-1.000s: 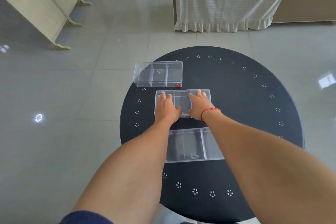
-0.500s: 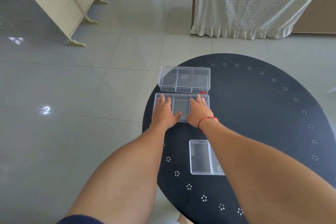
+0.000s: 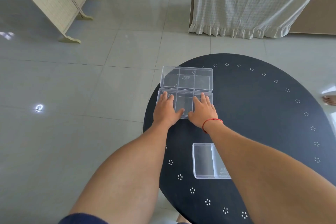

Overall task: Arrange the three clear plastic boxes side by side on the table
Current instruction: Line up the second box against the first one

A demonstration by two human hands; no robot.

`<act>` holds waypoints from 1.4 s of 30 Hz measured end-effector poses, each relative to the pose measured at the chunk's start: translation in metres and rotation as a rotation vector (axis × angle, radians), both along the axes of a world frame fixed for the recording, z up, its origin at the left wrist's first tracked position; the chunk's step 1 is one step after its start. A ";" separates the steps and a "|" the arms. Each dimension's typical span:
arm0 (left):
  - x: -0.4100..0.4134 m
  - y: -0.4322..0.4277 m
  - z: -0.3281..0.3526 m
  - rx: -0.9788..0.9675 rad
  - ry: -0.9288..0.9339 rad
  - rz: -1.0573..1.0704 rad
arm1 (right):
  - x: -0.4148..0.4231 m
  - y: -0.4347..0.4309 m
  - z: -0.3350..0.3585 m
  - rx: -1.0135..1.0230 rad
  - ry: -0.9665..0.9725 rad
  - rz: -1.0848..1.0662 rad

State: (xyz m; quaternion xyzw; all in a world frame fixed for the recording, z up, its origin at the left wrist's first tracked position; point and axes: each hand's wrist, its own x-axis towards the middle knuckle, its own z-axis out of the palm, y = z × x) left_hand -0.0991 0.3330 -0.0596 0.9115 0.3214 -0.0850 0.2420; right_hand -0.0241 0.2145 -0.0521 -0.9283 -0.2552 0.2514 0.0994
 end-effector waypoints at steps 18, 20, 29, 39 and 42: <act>0.009 0.005 -0.001 -0.003 0.008 0.004 | 0.010 0.005 0.001 -0.001 0.001 0.001; 0.010 0.005 -0.002 -0.005 0.008 0.007 | 0.010 0.005 0.000 0.000 0.002 -0.001; 0.009 -0.001 0.005 0.016 -0.057 0.029 | 0.006 0.003 0.006 -0.017 0.005 -0.018; -0.027 -0.078 0.020 0.010 -0.015 0.038 | -0.032 -0.078 0.021 0.024 0.034 -0.068; -0.042 -0.115 0.017 0.007 0.012 0.004 | -0.048 -0.117 0.020 0.020 0.058 -0.092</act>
